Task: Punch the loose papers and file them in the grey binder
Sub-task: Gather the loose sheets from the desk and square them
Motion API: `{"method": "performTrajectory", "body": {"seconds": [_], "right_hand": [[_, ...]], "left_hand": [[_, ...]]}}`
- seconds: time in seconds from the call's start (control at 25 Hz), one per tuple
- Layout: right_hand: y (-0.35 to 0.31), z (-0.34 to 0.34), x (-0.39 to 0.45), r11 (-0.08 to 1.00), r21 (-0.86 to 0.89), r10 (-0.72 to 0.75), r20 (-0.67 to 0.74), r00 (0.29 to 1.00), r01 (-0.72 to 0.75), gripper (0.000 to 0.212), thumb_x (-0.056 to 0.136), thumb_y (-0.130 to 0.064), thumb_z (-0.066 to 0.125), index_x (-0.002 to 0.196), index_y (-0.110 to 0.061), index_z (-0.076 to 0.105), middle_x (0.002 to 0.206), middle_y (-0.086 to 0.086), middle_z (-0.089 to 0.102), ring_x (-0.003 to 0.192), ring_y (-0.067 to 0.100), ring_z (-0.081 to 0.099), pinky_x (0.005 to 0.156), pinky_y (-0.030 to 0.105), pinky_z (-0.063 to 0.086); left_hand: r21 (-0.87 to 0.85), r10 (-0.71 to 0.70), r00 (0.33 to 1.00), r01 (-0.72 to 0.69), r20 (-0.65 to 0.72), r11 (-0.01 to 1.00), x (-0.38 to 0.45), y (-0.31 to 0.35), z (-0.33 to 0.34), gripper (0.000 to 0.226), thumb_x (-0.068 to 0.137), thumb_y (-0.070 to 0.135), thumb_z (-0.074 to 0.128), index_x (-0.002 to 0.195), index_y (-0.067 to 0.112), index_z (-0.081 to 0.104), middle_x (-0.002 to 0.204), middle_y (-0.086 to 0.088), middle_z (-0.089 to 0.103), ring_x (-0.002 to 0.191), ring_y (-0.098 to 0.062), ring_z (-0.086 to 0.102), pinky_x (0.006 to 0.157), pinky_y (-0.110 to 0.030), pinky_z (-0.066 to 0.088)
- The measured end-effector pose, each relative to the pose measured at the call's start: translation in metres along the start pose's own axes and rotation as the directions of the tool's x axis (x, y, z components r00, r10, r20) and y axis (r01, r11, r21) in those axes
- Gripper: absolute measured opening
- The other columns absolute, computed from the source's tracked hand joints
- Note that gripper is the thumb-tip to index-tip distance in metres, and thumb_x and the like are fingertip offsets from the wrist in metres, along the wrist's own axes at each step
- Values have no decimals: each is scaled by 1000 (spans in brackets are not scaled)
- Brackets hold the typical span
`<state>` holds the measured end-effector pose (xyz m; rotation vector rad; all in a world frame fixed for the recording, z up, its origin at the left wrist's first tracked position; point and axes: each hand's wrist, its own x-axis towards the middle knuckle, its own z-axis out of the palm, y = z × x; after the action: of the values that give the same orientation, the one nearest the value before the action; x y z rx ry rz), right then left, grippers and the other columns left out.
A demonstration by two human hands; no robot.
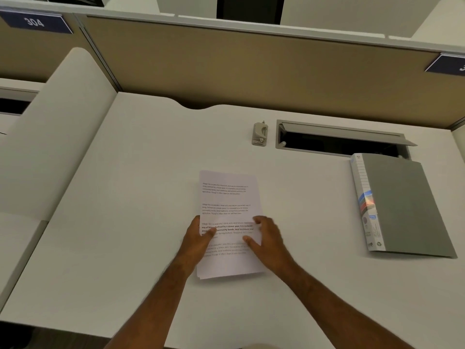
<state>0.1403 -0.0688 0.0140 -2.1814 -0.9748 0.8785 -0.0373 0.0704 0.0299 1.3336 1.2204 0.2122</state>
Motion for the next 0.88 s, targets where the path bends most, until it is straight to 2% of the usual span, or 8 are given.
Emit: {"method": "performTrajectory", "body": {"seconds": [0.08,0.2,0.32,0.36,0.48,0.68,0.8,0.88], "right_hand": [[5,-16,7,976,177,147,-87,985,-130,63,85,-33,80,135,-18,45,126,2,56,108,18,60,93,36,53],[6,-38,10,776,572,313,14,949,-265,65,82,-30,84,133,-21,44,119,-2,64,103,9,66,80,21,57],[4,-55,13,610,750,287,91,953,-256,56,82,-30,83,128,-16,55,121,7,73,105,24,73,92,43,59],[-3,-62,13,612,760,258,72,963,-221,48,85,-26,81,125,-14,59,120,10,73,103,26,74,91,46,60],[-34,-82,15,720,691,171,-82,982,-68,33,91,-14,75,123,-13,65,114,5,76,97,20,76,77,32,62],[-91,-129,8,774,601,10,-324,946,197,26,95,-14,69,118,-24,64,109,-10,75,96,10,74,75,22,60],[-117,-155,1,790,533,-89,-391,916,304,25,95,-20,69,114,-33,60,109,-16,72,97,5,72,72,16,58],[-115,-157,5,788,528,-113,-380,918,316,29,94,-18,71,118,-29,59,113,-12,71,100,7,72,77,19,60]], "left_hand": [[-4,6,999,-6,54,1000,-8,3,-2,40,101,27,64,137,36,50,126,14,67,110,-11,69,84,-24,59],[-24,7,990,-4,140,1000,-19,9,-4,43,99,33,66,138,41,50,126,16,69,105,-12,73,83,-30,63],[-24,32,984,-28,173,999,-26,21,1,43,98,34,68,136,44,50,124,17,69,102,-13,75,77,-30,64],[-27,47,984,-43,171,999,-26,26,3,41,98,32,68,134,44,52,124,16,70,103,-13,74,77,-29,64],[-40,126,982,-122,141,992,-25,45,8,33,100,24,67,125,44,58,121,16,71,109,-11,71,80,-23,61],[-66,319,946,-316,50,947,-22,111,2,37,98,22,69,131,38,60,119,18,71,108,-2,68,86,-20,59],[-32,421,907,-420,25,907,-18,143,-4,39,96,23,72,127,43,58,115,22,69,104,-3,68,80,-19,60],[-49,422,907,-421,10,906,-12,149,-5,44,92,25,77,128,40,56,117,18,69,104,-6,68,80,-20,60]]}}
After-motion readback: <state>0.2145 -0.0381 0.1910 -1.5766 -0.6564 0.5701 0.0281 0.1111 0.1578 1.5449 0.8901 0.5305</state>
